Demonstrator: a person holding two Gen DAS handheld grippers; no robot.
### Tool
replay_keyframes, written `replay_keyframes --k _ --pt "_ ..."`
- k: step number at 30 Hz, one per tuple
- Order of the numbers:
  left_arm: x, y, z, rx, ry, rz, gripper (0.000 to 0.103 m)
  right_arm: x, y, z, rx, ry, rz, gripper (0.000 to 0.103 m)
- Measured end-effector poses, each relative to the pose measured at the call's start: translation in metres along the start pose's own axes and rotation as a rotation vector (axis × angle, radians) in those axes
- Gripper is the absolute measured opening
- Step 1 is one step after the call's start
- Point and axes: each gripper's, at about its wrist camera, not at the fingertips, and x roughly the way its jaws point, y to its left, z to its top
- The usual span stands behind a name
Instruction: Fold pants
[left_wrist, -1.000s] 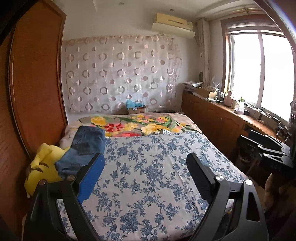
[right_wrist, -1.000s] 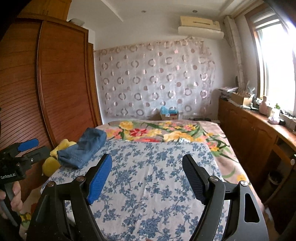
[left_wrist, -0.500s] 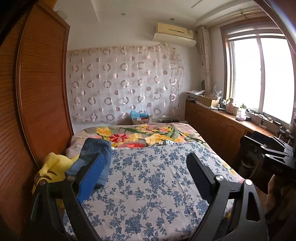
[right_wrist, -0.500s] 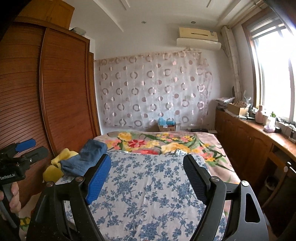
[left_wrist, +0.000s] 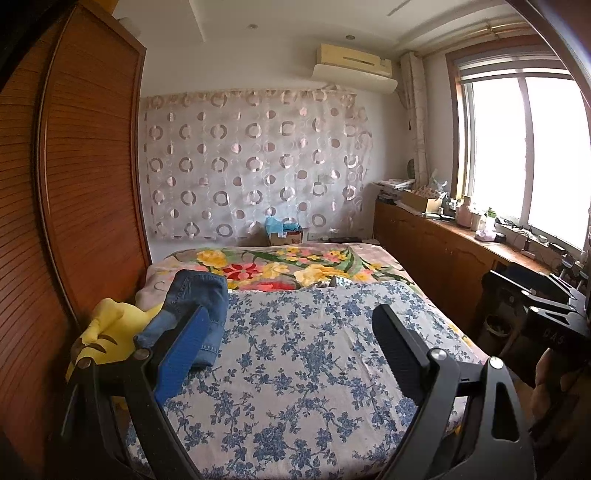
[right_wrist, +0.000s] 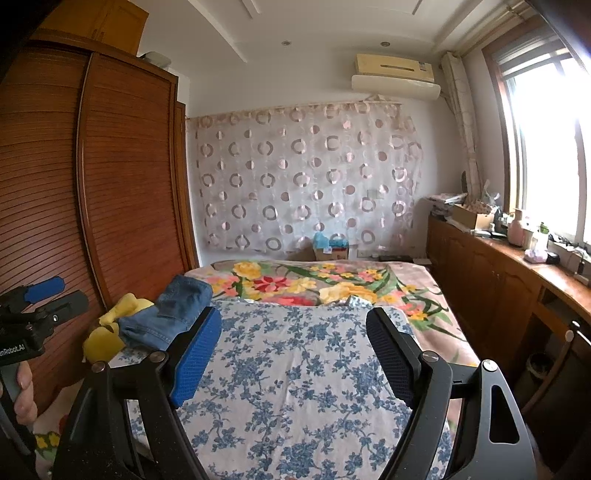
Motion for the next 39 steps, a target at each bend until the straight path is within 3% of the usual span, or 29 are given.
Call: replay_keyframes --k 39 --pt "-0.0003 0.0001 0.0019 -0.001 0.001 -0.001 0.09 0.0025 0.0009 -0.0027 -0.007 0.0 0.002 0.083"
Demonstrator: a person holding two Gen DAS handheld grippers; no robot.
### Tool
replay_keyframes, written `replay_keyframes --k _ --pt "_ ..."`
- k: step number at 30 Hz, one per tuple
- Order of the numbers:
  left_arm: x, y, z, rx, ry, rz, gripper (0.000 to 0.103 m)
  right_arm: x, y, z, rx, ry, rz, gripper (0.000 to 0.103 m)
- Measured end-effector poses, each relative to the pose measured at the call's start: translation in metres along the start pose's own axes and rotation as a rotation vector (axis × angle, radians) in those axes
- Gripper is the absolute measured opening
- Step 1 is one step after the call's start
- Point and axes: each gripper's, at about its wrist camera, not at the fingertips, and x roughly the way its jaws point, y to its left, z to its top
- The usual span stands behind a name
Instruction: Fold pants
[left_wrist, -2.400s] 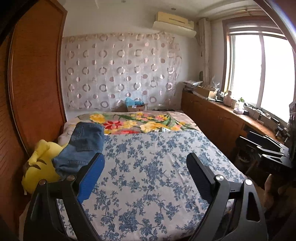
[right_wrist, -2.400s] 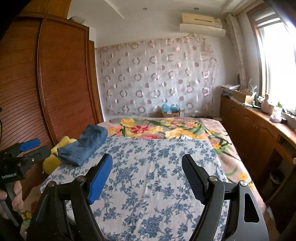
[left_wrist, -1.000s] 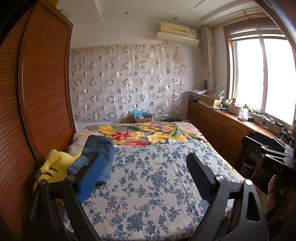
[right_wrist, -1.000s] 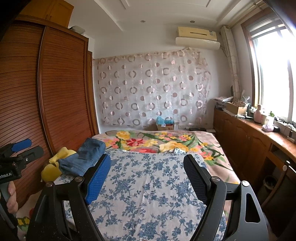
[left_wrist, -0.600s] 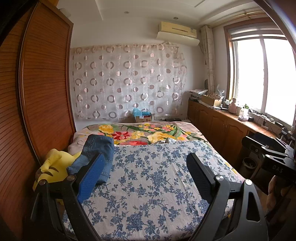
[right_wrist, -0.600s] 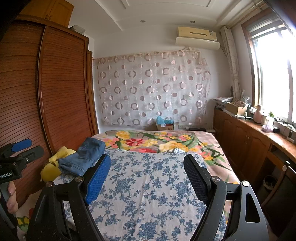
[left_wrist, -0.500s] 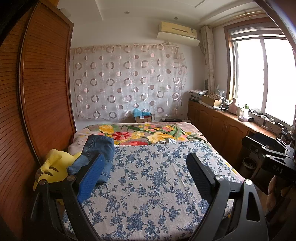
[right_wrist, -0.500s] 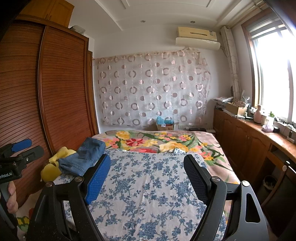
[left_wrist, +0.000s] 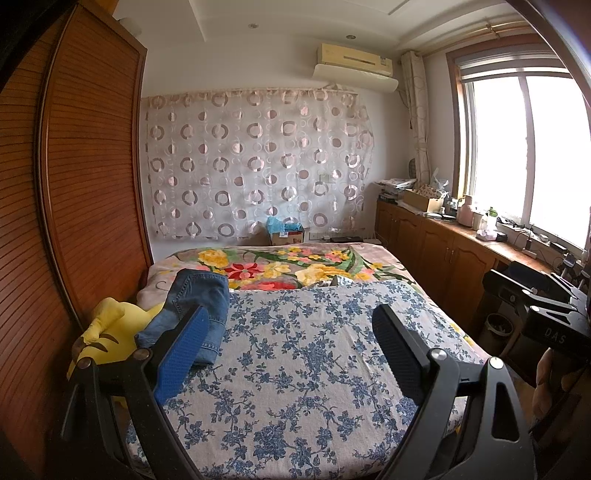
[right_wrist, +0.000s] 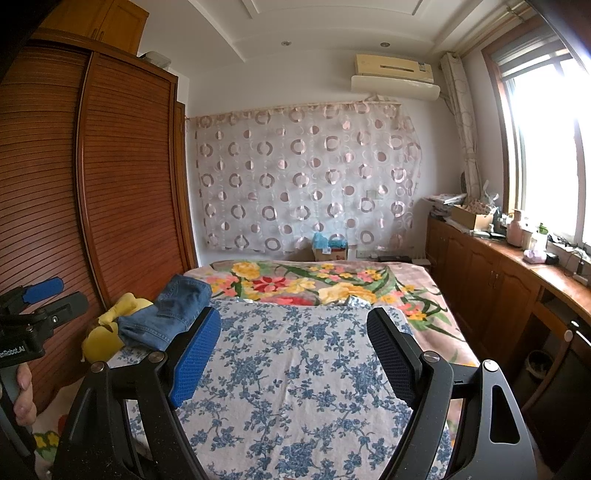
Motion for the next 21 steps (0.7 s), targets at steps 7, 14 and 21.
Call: replay_keyframes --k 7,14,21 --pt "0.0007 0.0005 0.0 0.001 0.0 0.0 0.09 0.0003 0.0003 0.0003 -0.001 0.0 -0.001 0.083" --pt "0.0 -0.0006 0.0001 0.0 0.0 0.001 0.09 0.0008 0.0001 0.0003 0.001 0.0 0.001 0.083" --pt "0.0005 0.0003 0.0 0.0 -0.003 -0.003 0.09 0.0022 0.0013 -0.0003 0.001 0.001 0.002 0.083"
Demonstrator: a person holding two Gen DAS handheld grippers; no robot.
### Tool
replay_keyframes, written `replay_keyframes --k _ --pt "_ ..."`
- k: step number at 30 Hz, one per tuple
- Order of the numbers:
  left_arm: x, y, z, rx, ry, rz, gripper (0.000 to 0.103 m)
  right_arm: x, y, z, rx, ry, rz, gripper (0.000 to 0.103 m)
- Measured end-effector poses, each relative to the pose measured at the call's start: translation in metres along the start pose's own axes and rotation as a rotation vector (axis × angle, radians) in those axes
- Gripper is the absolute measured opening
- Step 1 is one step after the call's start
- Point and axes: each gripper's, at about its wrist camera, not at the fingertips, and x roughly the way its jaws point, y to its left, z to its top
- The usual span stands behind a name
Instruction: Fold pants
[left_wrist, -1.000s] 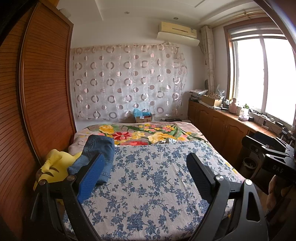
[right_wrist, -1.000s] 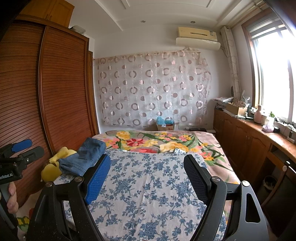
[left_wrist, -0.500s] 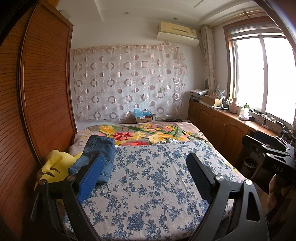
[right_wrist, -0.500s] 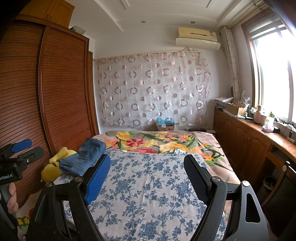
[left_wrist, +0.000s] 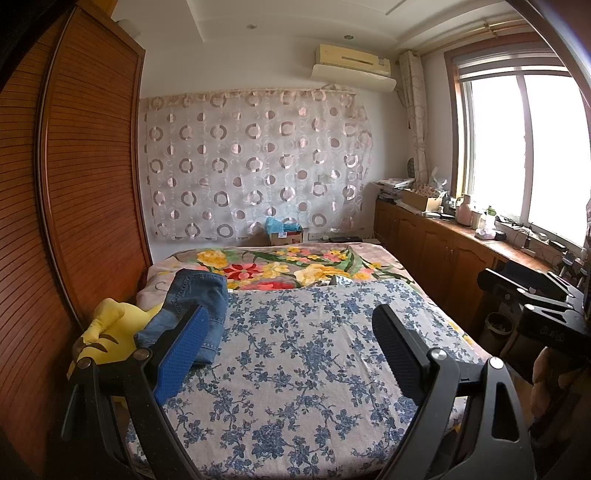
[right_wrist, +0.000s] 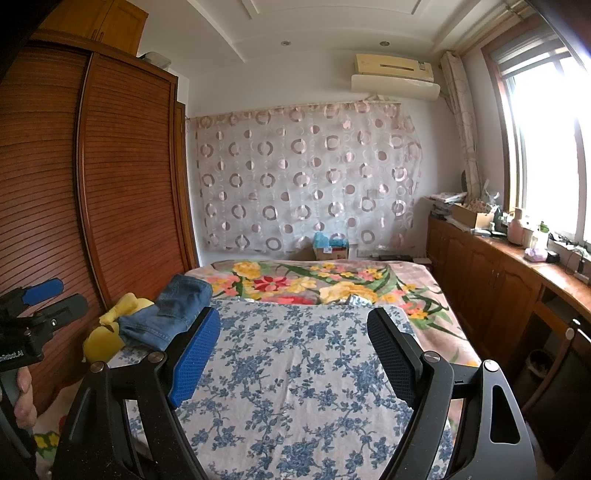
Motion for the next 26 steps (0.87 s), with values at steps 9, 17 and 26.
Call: replay_keyframes --k 9,17,26 --pt "0.0 -0.0005 -0.0004 0.0 0.001 0.002 0.09 -0.0009 0.0004 -0.0012 0.004 0.0 -0.007 0.083" --pt "-0.0001 -0.0004 -0.0006 0.001 0.001 0.001 0.09 -0.0025 0.0004 -0.0025 0.007 0.002 -0.008 0.083" --pt "0.0003 0.0 -0.0006 0.0 0.001 0.002 0.09 -0.0035 0.0017 -0.0024 0.006 -0.001 -0.007 0.084"
